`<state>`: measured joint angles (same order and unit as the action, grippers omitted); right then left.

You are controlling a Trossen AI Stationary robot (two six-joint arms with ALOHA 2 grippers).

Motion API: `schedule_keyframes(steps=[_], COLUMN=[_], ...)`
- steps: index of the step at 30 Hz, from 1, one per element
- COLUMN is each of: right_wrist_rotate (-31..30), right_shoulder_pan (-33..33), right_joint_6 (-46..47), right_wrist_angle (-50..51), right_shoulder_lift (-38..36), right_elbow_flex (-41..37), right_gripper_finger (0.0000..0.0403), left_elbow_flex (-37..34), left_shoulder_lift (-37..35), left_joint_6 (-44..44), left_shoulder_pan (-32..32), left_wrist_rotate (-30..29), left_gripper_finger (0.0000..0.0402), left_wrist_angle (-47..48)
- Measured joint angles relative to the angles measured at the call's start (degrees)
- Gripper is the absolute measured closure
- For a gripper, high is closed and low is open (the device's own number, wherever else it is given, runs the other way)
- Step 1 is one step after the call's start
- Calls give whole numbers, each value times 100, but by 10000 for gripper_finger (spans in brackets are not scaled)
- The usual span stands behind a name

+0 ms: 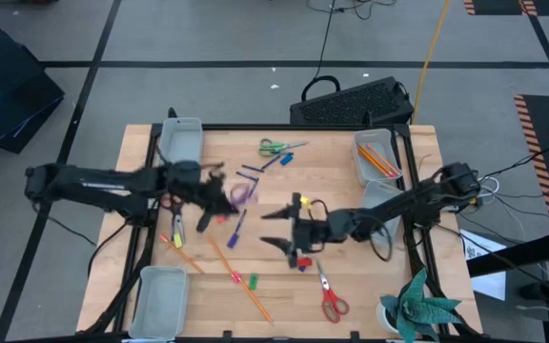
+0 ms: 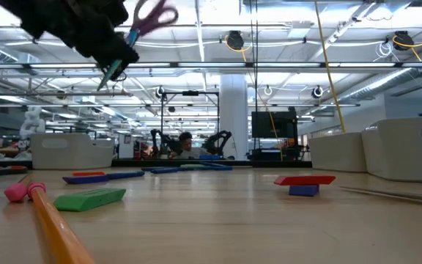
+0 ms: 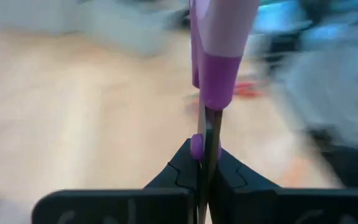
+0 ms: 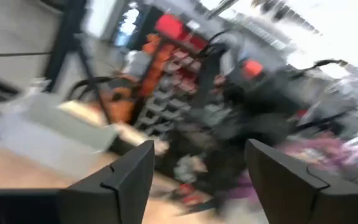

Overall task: Sort crayons/erasers/pens/pencils in bins
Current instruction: Put the violet scissor into the top left gray bin

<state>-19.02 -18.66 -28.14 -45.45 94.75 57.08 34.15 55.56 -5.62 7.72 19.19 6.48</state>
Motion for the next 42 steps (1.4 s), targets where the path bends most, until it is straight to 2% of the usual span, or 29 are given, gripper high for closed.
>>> schedule_keyframes(steps=[3,7,14,21,25,34,38,42], right_wrist_rotate=[-32,-68,-60,-47,-35,-36,-36,-36], right_shoulder_pan=[-96,-199,-292,-459,-645,-1022,-1143,-1260], right_joint_6=[434,558,929,1392,1399,1398,1399,1399], right_wrist_angle=[129,-106,-255,-225,-218,-249,-237,-249], right_shoulder_lift=[-129,-177,-167,-165,-165,-165,-165,-165], right_elbow_flex=[-278,-591,-874,-1108,-1169,-1167,-1167,-1165], right_gripper_finger=[157,164,177,179,179,179,179,179], left_elbow_flex=[703,1499,2480,2800,2781,2804,2804,2804], left_shoulder_lift=[-213,-44,958,2257,2823,3554,3751,3855], left_joint_6=[151,-84,-381,-800,-1039,-1719,-1896,-1961], left_shoulder_pan=[487,1436,3346,4526,4726,4604,4641,4639], left_wrist_rotate=[-883,-1811,-2196,-3141,-3492,-3554,-3577,-3630], left_gripper_finger=[392,392,392,387,392,391,392,358], left_wrist_angle=[1689,3159,4450,5407,5617,6291,6217,5963])
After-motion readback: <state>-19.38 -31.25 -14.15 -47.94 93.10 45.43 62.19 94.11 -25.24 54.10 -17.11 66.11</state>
